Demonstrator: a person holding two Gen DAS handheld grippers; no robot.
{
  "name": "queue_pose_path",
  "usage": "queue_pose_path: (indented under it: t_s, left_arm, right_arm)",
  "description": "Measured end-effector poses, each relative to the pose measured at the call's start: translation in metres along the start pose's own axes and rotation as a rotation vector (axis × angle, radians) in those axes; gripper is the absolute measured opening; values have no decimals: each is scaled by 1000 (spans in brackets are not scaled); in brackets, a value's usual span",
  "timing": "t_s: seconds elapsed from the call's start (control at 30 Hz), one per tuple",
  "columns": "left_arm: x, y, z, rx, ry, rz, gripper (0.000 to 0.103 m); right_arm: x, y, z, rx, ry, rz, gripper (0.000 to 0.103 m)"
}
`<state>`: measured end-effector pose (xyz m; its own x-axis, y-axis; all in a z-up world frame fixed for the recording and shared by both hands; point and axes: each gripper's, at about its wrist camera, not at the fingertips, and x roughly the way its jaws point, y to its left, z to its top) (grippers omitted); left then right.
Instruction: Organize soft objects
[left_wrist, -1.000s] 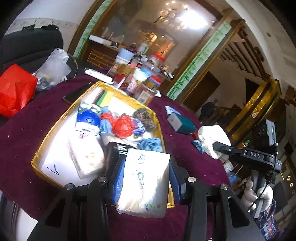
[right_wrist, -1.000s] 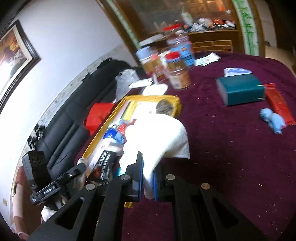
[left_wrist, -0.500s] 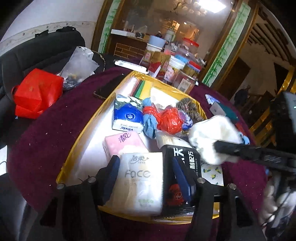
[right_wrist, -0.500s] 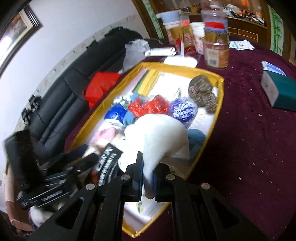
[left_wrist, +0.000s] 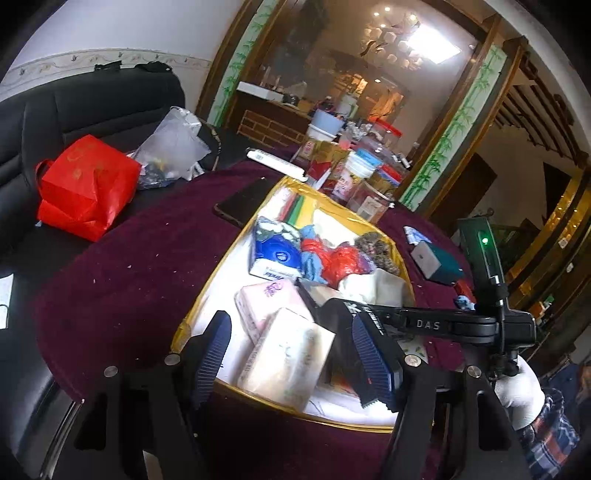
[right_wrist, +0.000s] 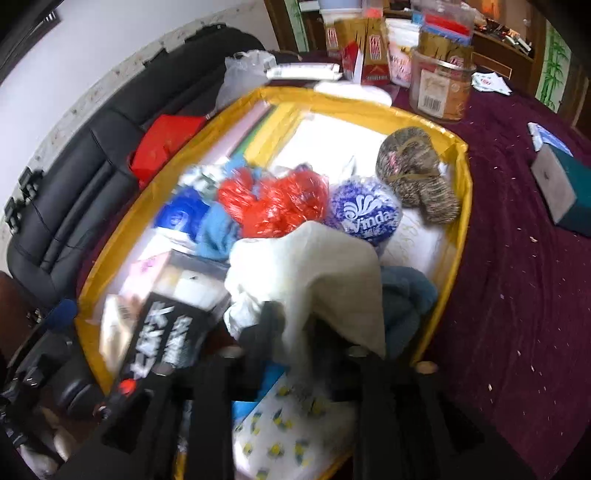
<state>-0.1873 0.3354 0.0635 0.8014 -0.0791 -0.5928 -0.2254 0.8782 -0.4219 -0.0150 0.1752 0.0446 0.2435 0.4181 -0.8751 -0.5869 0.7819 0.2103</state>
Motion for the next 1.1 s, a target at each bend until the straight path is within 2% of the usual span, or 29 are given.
queue_pose_path:
  t_s: [0.1, 0.2, 0.43, 0.57, 0.63, 0.7, 0.83, 0.9, 0.93, 1.0, 1.1]
  left_arm:
    - [-3, -4, 2, 13, -20, -11, 75]
    - [-6, -17, 5, 31, -33, -22, 75]
    - [-14, -87, -8, 155, -57, -84, 81]
    - [-24, -133, -17, 238, -89, -94, 95]
    - [-36, -157, -20, 286, -144, -84, 97]
    - [-50, -180, -25, 340, -216, -55, 102]
    - [-79, -216, -35, 424, -388, -12, 102]
    - [-94, -232, -42, 442, -488, -23, 102]
    - [-95, -236, -43, 442, -508, -44, 102]
    - [-90, -248, -41, 450, -498, -116, 102]
    - [-64, -272, -32, 463, -406, -185, 102]
  right_arm:
    - [-44, -1, -12, -8, -115, -5, 61]
    - [-96, -10, -35, -25, -244, -54, 74]
    - [-185, -57, -99, 4, -463, -238, 82]
    - [-226, -77, -144, 44, -643, -371, 103]
    - [-237, -88, -170, 64, -731, -414, 103]
    - [-237, -108, -185, 118, -720, -404, 103]
    - [-229, -142, -202, 237, -673, -371, 103]
    - [-231, -150, -211, 269, -691, -375, 103]
    - [-232, -154, -215, 281, -693, -377, 103]
    - [-230, -160, -222, 297, -688, -383, 103]
    - [-227, -161, -229, 310, -668, -397, 103]
